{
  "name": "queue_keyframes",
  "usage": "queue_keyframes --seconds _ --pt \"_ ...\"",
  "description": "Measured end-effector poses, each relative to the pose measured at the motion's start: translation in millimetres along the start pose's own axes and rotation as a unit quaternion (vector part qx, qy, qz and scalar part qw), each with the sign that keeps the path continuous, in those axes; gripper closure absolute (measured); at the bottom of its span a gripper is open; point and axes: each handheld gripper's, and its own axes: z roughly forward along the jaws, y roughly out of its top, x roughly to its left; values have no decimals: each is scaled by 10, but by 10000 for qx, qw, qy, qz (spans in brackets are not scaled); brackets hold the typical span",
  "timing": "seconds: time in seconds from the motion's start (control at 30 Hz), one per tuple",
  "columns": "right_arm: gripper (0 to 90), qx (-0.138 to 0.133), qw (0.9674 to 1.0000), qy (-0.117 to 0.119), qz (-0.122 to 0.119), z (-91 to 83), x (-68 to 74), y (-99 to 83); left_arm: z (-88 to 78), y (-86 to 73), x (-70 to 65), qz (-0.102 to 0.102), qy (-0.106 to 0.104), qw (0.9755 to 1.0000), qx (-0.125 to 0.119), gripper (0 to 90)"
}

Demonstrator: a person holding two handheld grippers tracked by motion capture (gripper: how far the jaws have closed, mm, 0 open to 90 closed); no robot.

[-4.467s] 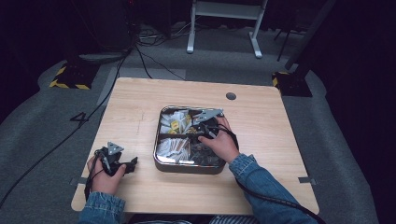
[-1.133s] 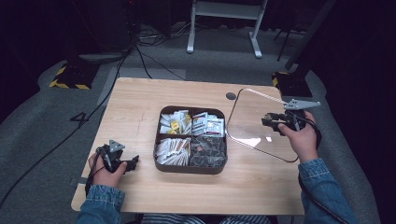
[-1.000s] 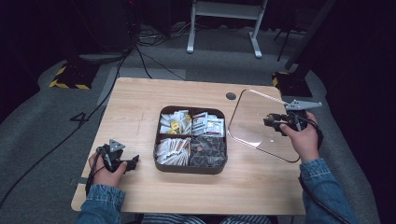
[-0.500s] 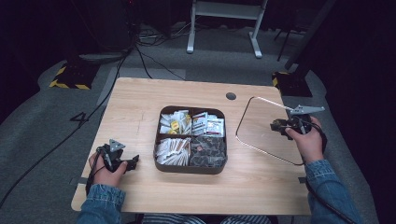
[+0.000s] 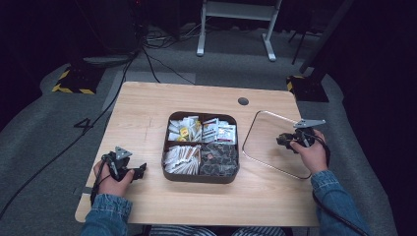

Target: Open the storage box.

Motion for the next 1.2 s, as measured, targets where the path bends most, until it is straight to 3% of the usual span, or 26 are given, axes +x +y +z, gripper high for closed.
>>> queue_keyframes --seconds 0.43,0.93,1.07,1.2 --pt "588 79 10000 -34 39 220 -2 -81 1 1 0 1 -3 10000 0 146" --pt "584 94 9999 -59 129 300 -35 -143 1 1 0 1 -2 10000 0 146" --pt "481 -142 9993 59 329 266 -41 -131 1 0 0 1 -2 10000 -1 146" --pt "435 -274 9992 -18 290 199 -23 -96 1 0 0 1 -1 10000 -1 146"
